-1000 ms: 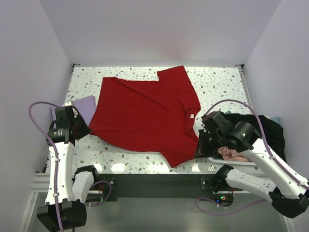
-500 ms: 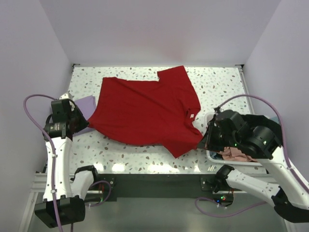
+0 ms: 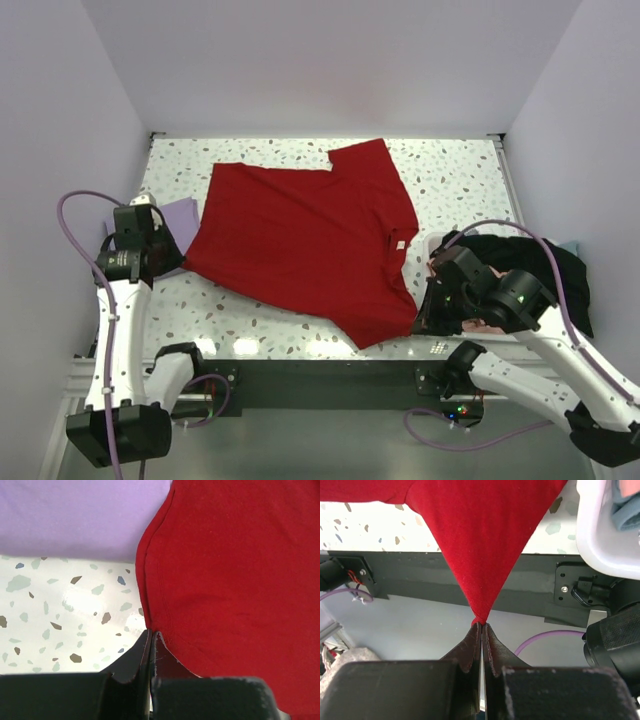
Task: Fold and stack the t-shirts
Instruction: Fold the tshirt
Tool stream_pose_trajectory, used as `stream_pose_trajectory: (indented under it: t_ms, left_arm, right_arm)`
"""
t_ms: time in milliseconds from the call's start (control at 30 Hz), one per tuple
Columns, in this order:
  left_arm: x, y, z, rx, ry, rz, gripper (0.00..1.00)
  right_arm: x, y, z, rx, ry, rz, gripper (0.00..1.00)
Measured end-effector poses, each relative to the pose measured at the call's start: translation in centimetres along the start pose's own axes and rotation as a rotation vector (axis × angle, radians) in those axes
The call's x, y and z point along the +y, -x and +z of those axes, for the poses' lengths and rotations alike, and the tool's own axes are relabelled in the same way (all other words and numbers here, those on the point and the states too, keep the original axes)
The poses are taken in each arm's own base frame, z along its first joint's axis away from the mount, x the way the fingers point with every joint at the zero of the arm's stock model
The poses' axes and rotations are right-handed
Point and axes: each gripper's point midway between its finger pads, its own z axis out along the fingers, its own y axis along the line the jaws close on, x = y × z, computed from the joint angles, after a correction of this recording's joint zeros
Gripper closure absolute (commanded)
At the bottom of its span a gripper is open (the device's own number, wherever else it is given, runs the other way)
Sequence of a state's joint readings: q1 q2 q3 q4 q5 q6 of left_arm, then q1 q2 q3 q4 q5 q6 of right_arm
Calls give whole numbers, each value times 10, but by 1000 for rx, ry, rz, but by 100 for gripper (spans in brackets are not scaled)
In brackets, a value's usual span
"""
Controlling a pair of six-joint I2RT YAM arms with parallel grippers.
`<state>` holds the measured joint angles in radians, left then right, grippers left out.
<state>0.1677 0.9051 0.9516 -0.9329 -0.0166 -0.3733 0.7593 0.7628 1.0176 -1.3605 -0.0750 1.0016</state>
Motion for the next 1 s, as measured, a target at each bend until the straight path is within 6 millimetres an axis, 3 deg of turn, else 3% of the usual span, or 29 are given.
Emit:
stream_pose_trajectory:
  t_ms: [167,367,500,633,800,1000]
  left_arm:
    - [3,1,0,5,25,30,100]
    - [-9,43,-19,-84,28,56,100]
    - [-9,47,-19,-95,32,63,100]
    - [-9,45,-17,-82,35,72,100]
    - [-11,40,-13,-66,30,86,100]
    - [-9,30,-8,-37,30,97,100]
  right_arm:
    - [18,20,-18,-74,23,-5,100]
    - [63,71,-99,-363,216,18,100]
    - [59,84,-130,-490,270,51,100]
    - [52,84,-127,-501,250,66,100]
    - [40,77,-92,-430,160,63,100]
    - [32,63,-65,-341,110,52,100]
